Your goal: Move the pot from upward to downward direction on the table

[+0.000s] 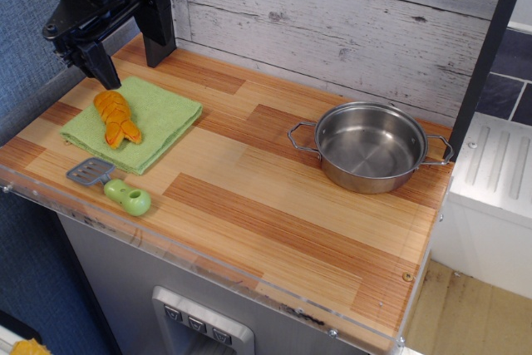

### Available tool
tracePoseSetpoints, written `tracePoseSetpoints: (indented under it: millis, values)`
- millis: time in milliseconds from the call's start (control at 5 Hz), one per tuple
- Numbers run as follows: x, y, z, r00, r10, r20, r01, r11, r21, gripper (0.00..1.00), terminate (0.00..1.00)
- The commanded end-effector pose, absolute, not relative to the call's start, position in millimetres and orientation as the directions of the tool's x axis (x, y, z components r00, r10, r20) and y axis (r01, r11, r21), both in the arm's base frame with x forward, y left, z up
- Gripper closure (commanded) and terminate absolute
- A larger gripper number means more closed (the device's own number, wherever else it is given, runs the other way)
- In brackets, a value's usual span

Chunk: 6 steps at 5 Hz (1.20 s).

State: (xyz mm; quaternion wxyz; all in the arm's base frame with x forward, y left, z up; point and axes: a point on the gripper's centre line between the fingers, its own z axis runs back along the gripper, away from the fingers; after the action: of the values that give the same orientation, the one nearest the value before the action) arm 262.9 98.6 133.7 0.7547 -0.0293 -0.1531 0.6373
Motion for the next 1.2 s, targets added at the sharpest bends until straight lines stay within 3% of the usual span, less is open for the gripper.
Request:
tracePoseSetpoints:
  millis: [0, 400, 800, 1000]
  values:
    - [263, 99, 134, 0.141, 0.971, 0.194, -0.953, 0.186, -0.239, 0.0, 0.0]
    - [273, 50, 132, 0.058, 0.991, 0.118, -0.941, 0.093, -0.325, 0.0, 0.0]
    - [285, 7, 111, 0.177, 0.979, 0.104, -0.883, 0.205, -0.421, 0.0, 0.0]
    - [299, -12, 101, 0.212, 0.972, 0.103, -0.878, 0.235, -0.416, 0.0, 0.0]
